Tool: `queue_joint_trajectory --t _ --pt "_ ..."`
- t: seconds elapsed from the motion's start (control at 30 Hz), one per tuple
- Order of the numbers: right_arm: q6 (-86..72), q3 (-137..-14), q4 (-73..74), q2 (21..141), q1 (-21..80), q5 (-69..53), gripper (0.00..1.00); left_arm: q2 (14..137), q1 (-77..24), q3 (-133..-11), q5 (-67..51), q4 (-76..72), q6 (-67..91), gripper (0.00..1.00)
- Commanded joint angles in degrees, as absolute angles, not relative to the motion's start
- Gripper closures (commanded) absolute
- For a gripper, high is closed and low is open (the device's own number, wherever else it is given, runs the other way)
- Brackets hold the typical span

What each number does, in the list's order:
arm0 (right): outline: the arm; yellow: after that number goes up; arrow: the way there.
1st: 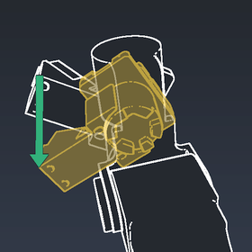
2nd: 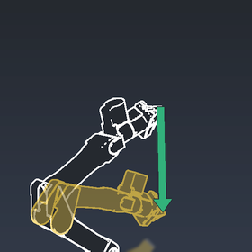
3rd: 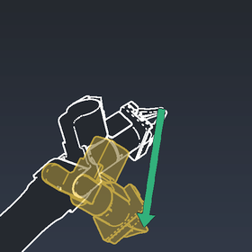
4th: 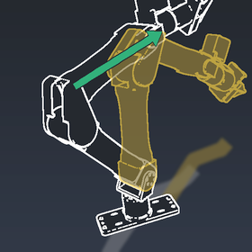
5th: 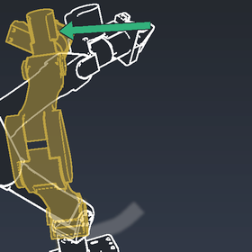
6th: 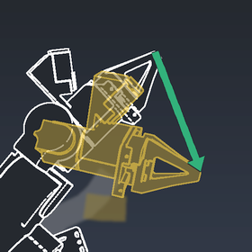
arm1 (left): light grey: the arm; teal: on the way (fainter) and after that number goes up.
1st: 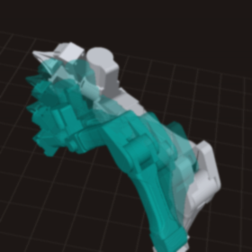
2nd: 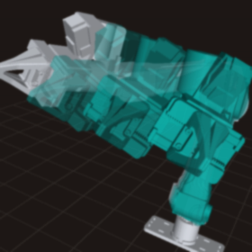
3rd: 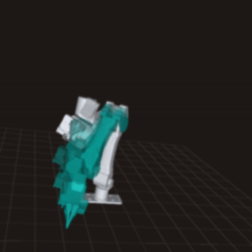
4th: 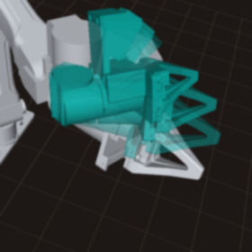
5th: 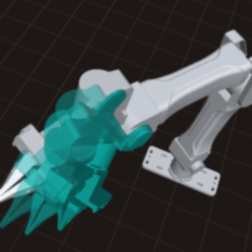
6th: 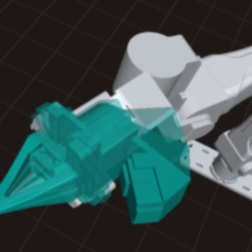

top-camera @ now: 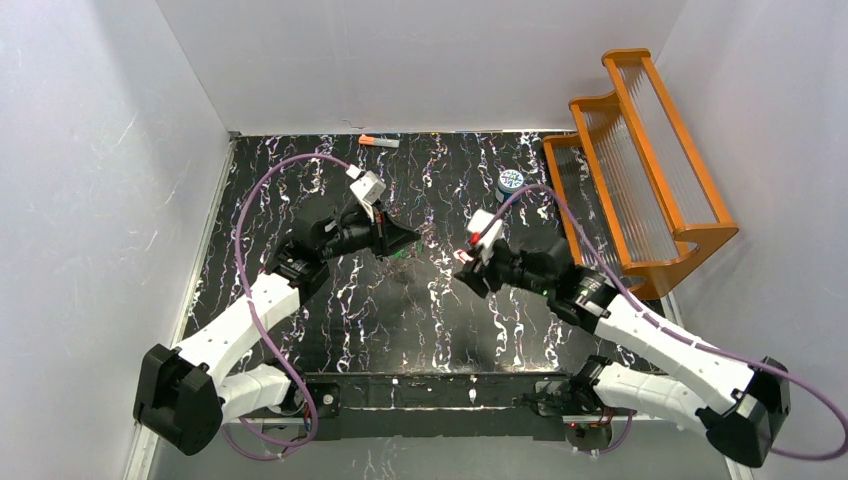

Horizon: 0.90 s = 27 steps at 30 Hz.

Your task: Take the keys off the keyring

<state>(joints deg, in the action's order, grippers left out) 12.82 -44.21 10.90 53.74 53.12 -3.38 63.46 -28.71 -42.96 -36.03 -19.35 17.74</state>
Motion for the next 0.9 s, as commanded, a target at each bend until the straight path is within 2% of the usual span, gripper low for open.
queue_joint_trajectory --t 0.0,0.27,0.63,0.87 --pt "0.7 -42.1 -6.6 52.4 44.0 -20.3 0.37 62.8 -28.5 -45.7 -42.3 -16.0 9.0 1.00" --pt "-13.3 -34.6 -28.4 54.6 38.3 -29.9 0.43 61.6 -28.5 -41.5 -47.1 -24.6 13.2 1.00" --pt "-19.9 -33.1 -39.8 59.9 38.2 -34.7 0.54 62.0 -28.5 -39.4 -50.9 -32.0 18.7 1.00" --pt "-21.9 -32.8 -44.0 62.8 38.2 -36.0 0.57 61.4 -28.5 -38.5 -51.4 -35.0 21.4 1.00"
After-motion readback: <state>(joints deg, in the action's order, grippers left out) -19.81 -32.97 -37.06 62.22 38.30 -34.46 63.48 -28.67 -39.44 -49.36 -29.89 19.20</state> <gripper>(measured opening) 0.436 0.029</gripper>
